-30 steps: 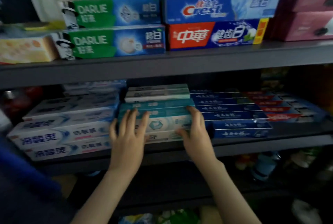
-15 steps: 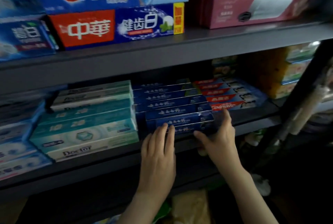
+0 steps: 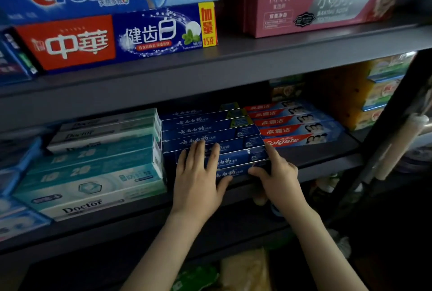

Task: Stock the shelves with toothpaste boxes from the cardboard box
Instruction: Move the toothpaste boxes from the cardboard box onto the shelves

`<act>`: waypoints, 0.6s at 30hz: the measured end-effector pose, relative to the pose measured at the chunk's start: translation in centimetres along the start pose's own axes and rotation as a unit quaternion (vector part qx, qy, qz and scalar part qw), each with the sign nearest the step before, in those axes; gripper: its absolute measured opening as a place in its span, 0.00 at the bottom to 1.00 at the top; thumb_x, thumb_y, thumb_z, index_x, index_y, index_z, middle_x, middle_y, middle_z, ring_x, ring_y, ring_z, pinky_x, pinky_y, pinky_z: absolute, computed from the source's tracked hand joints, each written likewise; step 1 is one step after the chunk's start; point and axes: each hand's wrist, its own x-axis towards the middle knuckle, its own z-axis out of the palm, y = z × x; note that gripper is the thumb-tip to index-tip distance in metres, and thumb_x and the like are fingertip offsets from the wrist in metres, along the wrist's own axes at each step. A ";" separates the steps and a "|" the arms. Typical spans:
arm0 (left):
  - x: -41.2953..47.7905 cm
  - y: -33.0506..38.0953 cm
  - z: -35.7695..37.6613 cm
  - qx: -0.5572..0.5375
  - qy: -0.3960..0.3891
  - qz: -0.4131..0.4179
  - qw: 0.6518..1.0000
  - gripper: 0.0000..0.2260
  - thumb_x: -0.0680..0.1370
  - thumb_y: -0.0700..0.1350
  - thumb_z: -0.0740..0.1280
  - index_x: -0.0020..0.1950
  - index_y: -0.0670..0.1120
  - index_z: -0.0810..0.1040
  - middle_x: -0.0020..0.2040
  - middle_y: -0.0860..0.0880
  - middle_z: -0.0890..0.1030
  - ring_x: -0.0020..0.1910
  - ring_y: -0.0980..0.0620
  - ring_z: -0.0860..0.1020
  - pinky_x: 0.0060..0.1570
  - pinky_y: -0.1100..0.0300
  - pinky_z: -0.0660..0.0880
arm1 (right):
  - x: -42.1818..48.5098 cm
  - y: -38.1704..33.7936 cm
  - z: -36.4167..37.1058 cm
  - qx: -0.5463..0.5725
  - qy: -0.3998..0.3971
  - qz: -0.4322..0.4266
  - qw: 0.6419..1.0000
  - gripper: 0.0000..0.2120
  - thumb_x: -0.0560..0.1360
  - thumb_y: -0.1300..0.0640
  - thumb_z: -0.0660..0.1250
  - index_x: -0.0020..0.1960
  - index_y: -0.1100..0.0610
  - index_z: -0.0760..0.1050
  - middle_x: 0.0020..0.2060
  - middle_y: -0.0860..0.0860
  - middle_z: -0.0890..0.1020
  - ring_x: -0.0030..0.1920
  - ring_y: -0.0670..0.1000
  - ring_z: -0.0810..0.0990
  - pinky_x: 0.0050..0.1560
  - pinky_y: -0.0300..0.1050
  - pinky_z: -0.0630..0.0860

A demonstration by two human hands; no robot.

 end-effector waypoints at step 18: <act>2.8 1.1 -1.8 0.021 -0.118 -0.012 0.993 0.40 0.76 0.70 0.49 0.78 0.47 0.41 0.78 0.39 0.45 0.77 0.42 0.44 0.74 0.42 0.39 | 1.2 1.7 -1.0 -0.007 0.089 -0.011 0.996 0.26 0.72 0.49 0.72 0.65 0.56 0.69 0.59 0.52 0.74 0.61 0.55 0.68 0.59 0.50 0.60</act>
